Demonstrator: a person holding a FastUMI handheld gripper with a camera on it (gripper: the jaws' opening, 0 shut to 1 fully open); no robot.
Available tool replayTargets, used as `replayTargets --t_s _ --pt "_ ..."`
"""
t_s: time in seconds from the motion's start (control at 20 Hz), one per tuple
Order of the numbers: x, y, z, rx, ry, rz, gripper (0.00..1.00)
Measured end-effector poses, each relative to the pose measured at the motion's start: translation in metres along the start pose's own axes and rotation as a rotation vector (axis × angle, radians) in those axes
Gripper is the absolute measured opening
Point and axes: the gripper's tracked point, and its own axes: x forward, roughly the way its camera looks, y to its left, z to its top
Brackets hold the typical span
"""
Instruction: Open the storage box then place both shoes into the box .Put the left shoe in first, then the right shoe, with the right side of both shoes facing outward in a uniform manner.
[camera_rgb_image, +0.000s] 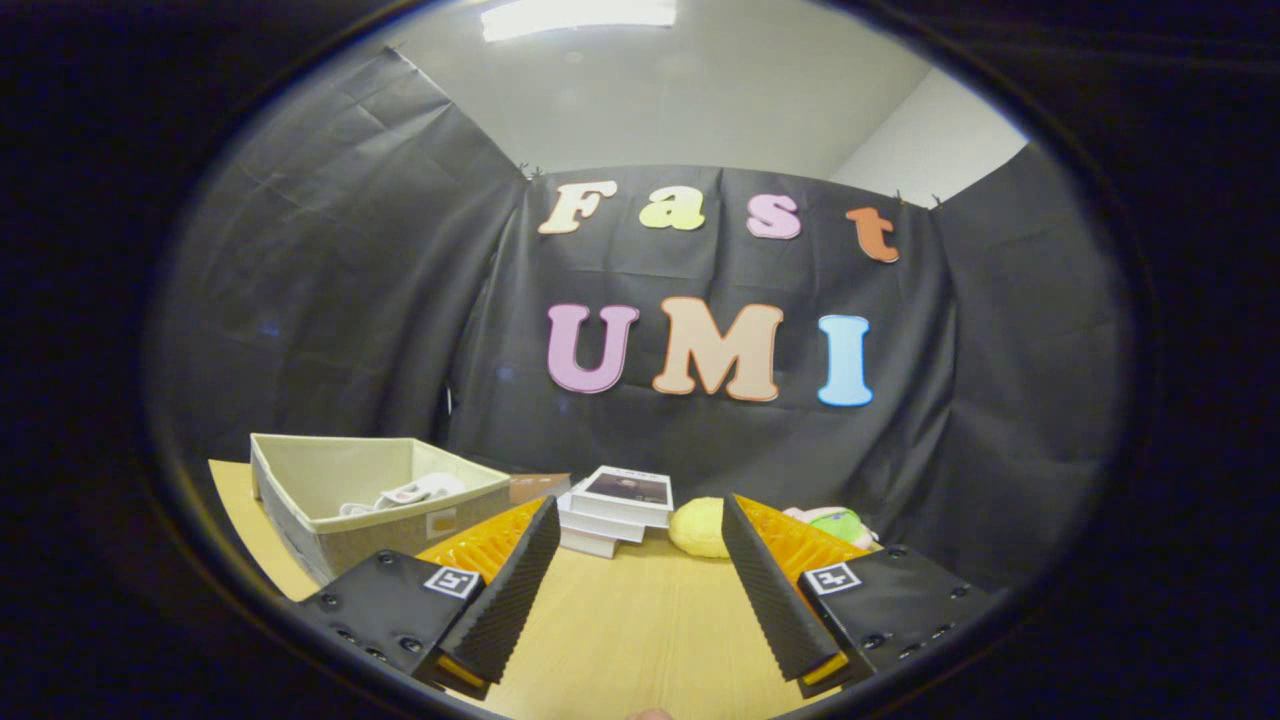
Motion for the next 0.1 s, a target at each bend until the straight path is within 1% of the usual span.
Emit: replayTargets --t_s 0.1 --pt "-0.0011 -0.0088 0.0011 0.028 0.001 -0.021 1.00"
